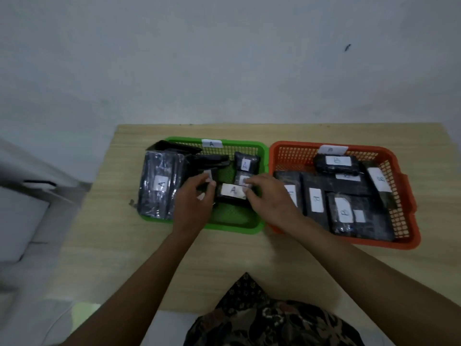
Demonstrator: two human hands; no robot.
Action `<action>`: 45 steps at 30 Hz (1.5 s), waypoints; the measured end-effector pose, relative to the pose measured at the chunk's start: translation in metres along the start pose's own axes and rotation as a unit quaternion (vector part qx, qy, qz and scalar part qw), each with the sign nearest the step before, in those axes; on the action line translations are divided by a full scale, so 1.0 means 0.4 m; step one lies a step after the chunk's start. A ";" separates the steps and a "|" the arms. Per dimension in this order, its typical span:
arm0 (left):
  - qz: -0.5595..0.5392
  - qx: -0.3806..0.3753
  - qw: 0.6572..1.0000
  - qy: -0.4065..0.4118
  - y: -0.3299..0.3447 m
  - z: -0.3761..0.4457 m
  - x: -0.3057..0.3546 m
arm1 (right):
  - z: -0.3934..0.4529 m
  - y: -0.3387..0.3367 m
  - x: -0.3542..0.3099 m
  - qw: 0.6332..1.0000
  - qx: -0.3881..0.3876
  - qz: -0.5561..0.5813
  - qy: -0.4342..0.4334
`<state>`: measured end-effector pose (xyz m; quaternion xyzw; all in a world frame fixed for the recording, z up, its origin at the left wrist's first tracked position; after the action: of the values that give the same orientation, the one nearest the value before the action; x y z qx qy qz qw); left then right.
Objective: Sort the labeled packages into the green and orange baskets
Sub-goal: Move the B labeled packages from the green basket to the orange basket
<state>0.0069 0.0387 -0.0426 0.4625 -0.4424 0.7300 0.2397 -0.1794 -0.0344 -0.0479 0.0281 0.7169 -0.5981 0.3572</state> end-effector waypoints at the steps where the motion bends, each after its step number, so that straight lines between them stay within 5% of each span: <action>1: 0.015 0.029 0.999 0.020 -0.044 0.014 -0.005 | 0.021 0.017 -0.038 1.000 -0.009 0.027 0.001; 4: 0.083 0.099 0.991 0.046 -0.165 0.047 -0.044 | 0.081 0.076 -0.147 0.992 -0.048 0.111 0.032; 10: 0.091 0.079 0.984 -0.130 -0.282 0.089 -0.168 | 0.168 0.195 -0.289 0.956 -0.154 0.212 0.130; 20: -0.042 0.050 0.994 -0.093 -0.239 0.073 -0.194 | 0.154 0.239 -0.274 0.905 -0.006 0.367 0.215; 30: 0.029 0.073 0.997 -0.016 -0.224 0.099 -0.205 | 0.098 0.129 -0.084 0.913 0.142 0.269 0.270; 35: 0.011 0.074 0.987 -0.143 -0.242 0.118 -0.244 | 0.097 0.141 -0.089 0.926 0.118 0.220 0.284; 40: 0.036 0.051 0.981 -0.183 -0.246 0.148 -0.285 | 0.094 0.131 -0.156 0.963 0.172 0.015 0.207; 43: 0.032 0.059 0.980 -0.186 -0.249 0.157 -0.303 | 0.119 0.129 -0.231 0.968 0.237 -0.072 0.049; 45: 0.021 0.062 0.979 -0.192 -0.255 0.156 -0.319 | 0.151 0.162 -0.284 0.979 0.187 -0.062 -0.055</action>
<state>0.1718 0.0425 -0.1012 0.5986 -0.4434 0.6587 0.1057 -0.0357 -0.0250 -0.0420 0.0169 0.5720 -0.7432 0.3466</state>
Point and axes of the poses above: each hand's wrist, its own z-axis towards the middle knuckle, its own y-axis out of the palm, x = y × z, the point moved 2 cm from there along z, towards the middle knuckle, and after that the axes turned 14 degrees about -z, right-handed, at the moved point
